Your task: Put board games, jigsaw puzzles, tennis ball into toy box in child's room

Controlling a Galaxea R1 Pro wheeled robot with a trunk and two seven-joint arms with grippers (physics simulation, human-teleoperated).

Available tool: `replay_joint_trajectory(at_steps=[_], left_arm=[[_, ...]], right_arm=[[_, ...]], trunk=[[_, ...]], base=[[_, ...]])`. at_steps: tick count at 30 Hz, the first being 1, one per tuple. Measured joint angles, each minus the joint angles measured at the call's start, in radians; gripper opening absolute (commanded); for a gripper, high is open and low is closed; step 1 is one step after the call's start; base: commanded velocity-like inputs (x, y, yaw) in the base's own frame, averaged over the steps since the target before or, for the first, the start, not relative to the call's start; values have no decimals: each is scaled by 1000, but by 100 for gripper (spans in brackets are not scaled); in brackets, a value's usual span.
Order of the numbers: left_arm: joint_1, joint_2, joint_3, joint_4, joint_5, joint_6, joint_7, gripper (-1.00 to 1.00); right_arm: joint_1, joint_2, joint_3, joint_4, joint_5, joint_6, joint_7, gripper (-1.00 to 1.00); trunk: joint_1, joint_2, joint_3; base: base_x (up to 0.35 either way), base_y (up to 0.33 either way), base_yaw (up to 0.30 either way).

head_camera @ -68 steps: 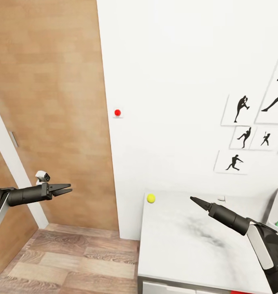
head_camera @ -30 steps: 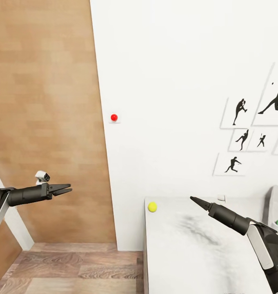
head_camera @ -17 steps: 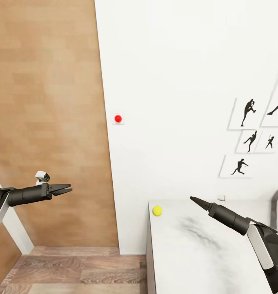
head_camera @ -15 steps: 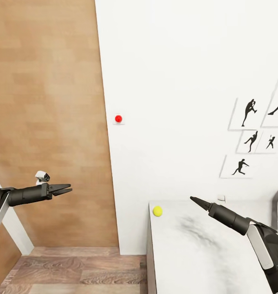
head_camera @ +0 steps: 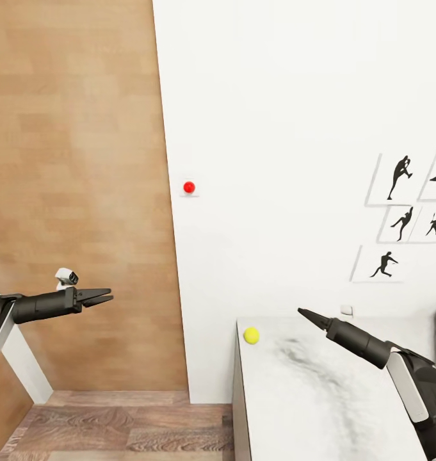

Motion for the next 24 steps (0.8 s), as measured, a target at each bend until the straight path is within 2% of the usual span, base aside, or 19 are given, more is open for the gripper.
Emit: replay_joint_trajectory(at_steps=[3, 5, 12, 13, 15, 16, 17, 18, 21, 22, 24], left_arm=[[0, 0, 0, 0, 0, 0, 0, 100], [0, 0, -1, 0, -1, 0, 0, 100], [0, 0, -1, 0, 1, 0, 0, 100], [0, -1, -1, 0, 1, 0, 0, 100], [0, -1, -1, 0, 2, 0, 0, 100], [0, -1, -1, 1, 2, 0, 0, 100], [0, -1, -1, 1, 2, 0, 0, 100], [0, -2, -1, 1, 2, 0, 0, 100], [0, -2, -2, 1, 2, 0, 0, 100], [0, -3, -2, 1, 2, 0, 0, 100], [0, -4, -2, 1, 2, 0, 0, 100]], right_arm=[[0, 1, 2, -1, 0, 0, -25, 100], [0, 9, 5, -4, 0, 2, -67, 100], [0, 90, 26, -7, -2, 25, -296, 100], [-3, 113, 44, -7, -2, 41, -379, 100], [-11, 135, 66, -7, -3, 63, -475, 100], [-29, 157, 87, -6, -7, 88, -577, 100], [-42, 170, 99, -4, -9, 102, -633, 100], [-72, 195, 120, -1, -15, 125, -741, 100], [-124, 239, 154, 15, -18, 146, -903, 100], [-160, 269, 175, 37, -17, 154, -993, 100], [-201, 303, 193, 70, -6, 160, -1073, 100]], trunk=[[0, 0, 0], [0, 0, 0], [0, 0, 0], [0, 0, 0], [0, 0, 0], [0, 0, 0], [0, 0, 0], [0, 0, 0], [0, 0, 0], [0, 0, 0], [0, 0, 0]], base=[[3, 2, 0], [1, 0, 0], [0, 0, 0], [0, 0, 0], [0, 0, 0], [0, 0, 0], [0, 0, 0], [0, 0, 0], [0, 0, 0], [0, 0, 0], [0, 0, 0]])
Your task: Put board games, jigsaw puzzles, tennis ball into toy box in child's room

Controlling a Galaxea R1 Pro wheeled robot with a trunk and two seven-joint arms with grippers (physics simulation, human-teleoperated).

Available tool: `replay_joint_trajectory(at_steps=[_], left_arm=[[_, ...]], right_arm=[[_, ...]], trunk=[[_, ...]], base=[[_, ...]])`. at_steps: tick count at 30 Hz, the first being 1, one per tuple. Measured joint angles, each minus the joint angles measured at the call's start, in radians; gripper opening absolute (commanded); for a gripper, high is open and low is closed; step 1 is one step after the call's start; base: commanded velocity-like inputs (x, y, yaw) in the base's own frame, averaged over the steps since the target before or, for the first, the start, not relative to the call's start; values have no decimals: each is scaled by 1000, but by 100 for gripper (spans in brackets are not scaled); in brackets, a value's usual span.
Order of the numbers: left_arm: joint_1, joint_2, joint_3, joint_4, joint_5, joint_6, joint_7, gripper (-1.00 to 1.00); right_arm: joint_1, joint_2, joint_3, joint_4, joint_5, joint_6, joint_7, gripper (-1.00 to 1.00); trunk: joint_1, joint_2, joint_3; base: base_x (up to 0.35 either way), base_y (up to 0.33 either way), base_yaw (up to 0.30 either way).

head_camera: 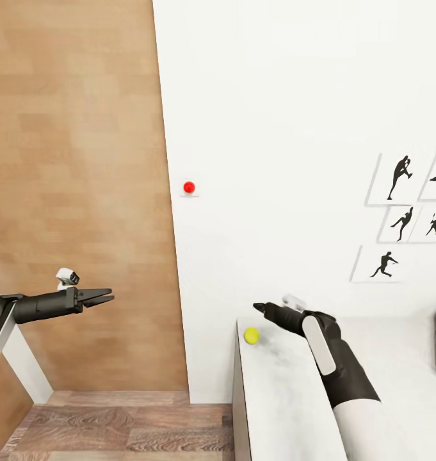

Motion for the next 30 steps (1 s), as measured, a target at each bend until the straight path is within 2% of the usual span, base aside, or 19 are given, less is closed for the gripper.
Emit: replay_joint_trajectory(at_steps=[1, 3, 4, 7, 8, 10, 12, 15, 22, 30], left_arm=[[0, -1, 0, 0, 0, 0, 0, 100], [0, -1, 0, 0, 0, 0, 0, 100], [0, -2, 0, 0, 0, 0, 0, 100], [1, -3, 0, 0, 0, 0, 0, 100], [2, -3, 0, 0, 0, 0, 0, 100], [2, -4, 0, 0, 0, 0, 0, 100], [3, -4, 0, 0, 0, 0, 0, 100], [3, -5, 0, 0, -1, 0, 0, 100], [3, -7, -1, -1, -1, 0, 0, 100], [3, -7, 0, -1, -1, 0, 0, 100]], right_arm=[[-42, 29, 14, 43, 0, 3, -70, 100], [-89, 56, 25, 103, 4, 2, -135, 100], [-134, 75, 32, 176, 5, -4, -183, 100], [-203, 93, 37, 302, 9, -28, -228, 100], [-242, 99, 39, 379, 9, -52, -245, 100], [-285, 105, 42, 468, 9, -87, -259, 100], [-307, 107, 44, 517, 9, -108, -266, 100], [-317, 109, 50, 542, 10, -122, -269, 100], [-328, 105, 113, 568, 12, -146, -273, 100], [-333, 103, 126, 567, 11, -141, -278, 100]], trunk=[[0, 0, 0], [0, 0, 0], [0, 0, 0], [0, 0, 0], [0, 0, 0], [0, 0, 0], [0, 0, 0], [0, 0, 0], [0, 0, 0], [0, 0, -1]], base=[[0, 0, 0], [0, 0, 0], [0, 0, 0], [0, 0, 0], [0, 0, 0], [0, 0, 0], [0, 0, 0], [0, 0, 0], [0, 0, 0], [0, 0, 0]])
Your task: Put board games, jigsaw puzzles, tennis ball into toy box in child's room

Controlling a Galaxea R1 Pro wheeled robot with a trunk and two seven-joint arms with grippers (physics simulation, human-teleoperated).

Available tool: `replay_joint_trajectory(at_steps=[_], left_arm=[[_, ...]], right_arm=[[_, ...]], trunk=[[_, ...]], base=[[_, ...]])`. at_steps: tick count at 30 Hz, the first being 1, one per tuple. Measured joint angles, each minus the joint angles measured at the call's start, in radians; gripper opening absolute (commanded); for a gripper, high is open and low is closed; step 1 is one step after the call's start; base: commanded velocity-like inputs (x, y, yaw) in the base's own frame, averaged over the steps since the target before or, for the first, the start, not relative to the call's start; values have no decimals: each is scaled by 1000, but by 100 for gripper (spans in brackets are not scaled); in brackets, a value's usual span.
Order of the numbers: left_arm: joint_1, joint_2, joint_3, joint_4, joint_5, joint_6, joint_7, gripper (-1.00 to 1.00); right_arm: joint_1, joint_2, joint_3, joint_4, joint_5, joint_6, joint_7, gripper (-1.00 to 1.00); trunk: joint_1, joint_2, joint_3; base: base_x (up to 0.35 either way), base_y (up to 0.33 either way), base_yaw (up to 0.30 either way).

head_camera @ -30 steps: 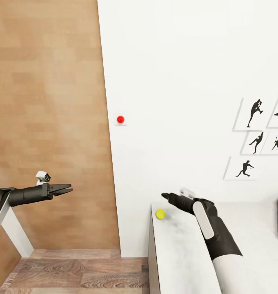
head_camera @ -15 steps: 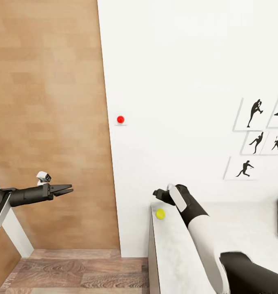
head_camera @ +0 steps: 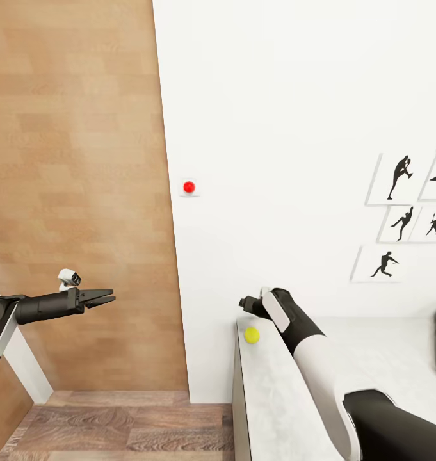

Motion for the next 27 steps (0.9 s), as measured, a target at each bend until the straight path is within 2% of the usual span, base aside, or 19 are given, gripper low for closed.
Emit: replay_joint_trajectory(at_steps=[21, 27], left_arm=[[1, -1, -2, 0, -1, 0, 0, 100], [1, -1, -2, 0, -3, 0, 0, 100]], right_arm=[[-33, -7, 3, 14, 0, 12, -6, 100], [-41, -7, 3, 16, -1, 38, -8, 100]], trunk=[[0, 2, -30], [0, 2, -40]], base=[[0, 0, 0], [0, 0, 0]])
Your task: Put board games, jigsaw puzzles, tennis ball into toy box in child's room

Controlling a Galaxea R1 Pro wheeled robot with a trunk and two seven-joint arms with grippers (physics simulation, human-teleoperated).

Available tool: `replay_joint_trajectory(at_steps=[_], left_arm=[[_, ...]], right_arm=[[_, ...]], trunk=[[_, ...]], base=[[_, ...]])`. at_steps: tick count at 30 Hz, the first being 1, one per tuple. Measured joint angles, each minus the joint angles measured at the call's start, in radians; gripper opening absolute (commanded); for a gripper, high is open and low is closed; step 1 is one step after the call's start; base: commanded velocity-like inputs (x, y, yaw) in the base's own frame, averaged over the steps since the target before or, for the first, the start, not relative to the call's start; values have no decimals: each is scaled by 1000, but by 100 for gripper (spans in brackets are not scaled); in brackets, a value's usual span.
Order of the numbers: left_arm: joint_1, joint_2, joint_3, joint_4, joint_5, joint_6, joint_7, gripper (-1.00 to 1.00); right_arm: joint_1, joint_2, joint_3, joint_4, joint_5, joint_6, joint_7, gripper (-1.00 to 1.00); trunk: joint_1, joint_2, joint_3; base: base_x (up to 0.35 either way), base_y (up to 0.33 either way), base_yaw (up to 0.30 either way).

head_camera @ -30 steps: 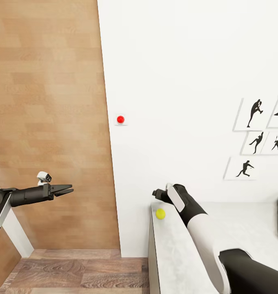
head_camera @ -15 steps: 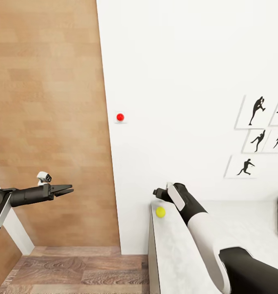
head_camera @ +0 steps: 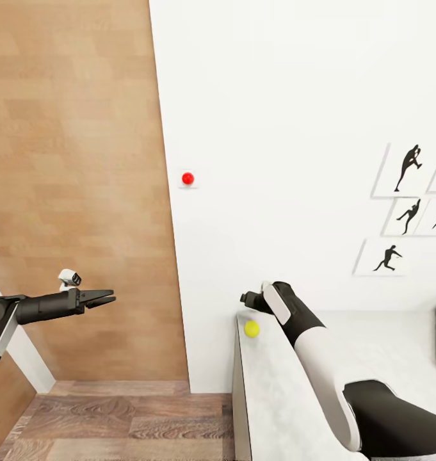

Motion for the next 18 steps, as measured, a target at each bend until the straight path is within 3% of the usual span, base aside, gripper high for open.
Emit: replay_joint_trajectory(at_steps=[18], left_arm=[[0, -1, -5, 0, 1, 0, 0, 100]], right_arm=[[-32, 0, 0, 33, 1, 23, -7, 100]], trunk=[[0, 0, -30]], base=[[0, 0, 0]])
